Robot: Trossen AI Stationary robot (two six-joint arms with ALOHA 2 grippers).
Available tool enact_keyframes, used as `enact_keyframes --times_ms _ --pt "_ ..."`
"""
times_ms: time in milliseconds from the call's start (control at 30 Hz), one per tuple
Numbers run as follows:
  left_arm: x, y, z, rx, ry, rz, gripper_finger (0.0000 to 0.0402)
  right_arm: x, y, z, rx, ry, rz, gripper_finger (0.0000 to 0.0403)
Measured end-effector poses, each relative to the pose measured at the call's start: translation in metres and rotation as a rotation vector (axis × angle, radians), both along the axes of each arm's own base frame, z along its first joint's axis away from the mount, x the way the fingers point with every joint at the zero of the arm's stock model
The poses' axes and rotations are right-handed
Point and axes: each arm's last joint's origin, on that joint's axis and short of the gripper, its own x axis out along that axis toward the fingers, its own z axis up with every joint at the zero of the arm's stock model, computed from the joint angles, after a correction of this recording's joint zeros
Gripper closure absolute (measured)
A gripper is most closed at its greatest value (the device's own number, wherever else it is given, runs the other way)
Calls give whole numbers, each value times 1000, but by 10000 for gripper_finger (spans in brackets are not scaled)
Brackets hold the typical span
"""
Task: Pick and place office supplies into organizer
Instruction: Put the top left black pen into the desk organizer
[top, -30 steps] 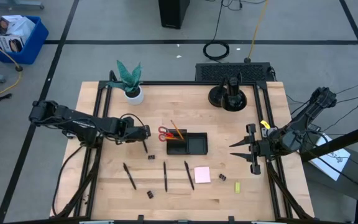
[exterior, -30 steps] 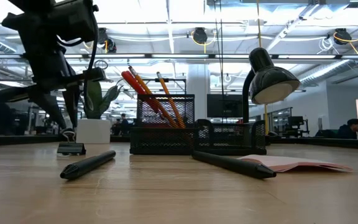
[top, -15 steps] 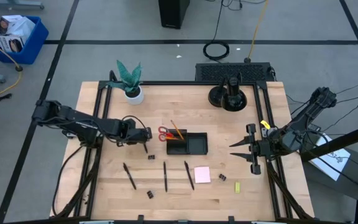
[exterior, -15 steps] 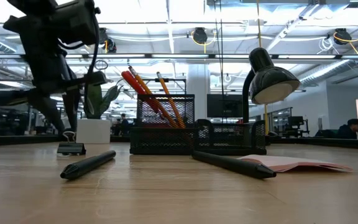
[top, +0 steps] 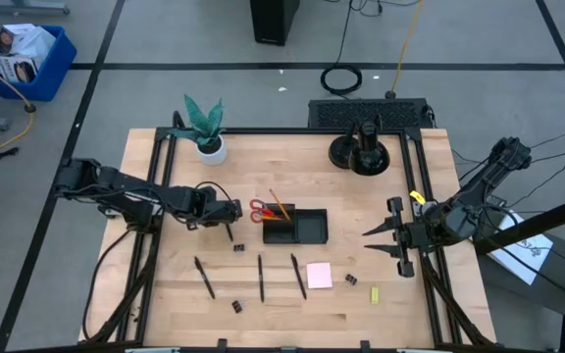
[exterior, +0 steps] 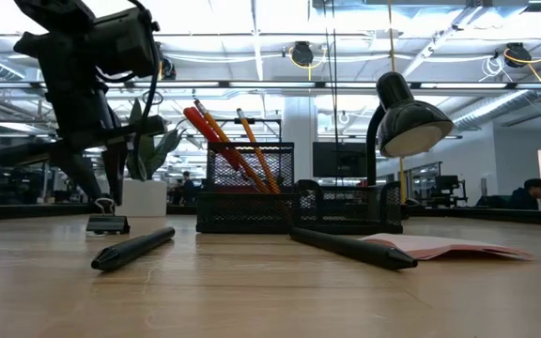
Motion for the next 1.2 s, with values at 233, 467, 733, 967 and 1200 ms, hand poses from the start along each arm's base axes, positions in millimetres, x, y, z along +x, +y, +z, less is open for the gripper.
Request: enact_keyframes --times_ms 233,467,733,967,1200 --pt "0 -1 -8 -16 52 15 314 0 0 0 0 0 0 291" --pt "10 2 -19 -13 40 -7 314 0 0 0 0 0 0 291" --pt "11 3 -21 -27 58 -11 314 0 0 0 5 1 0 291" --pt "11 3 -21 -27 59 -10 314 0 0 0 5 1 0 291" --pt "12 3 -28 -28 88 -3 314 0 0 0 5 1 0 291"
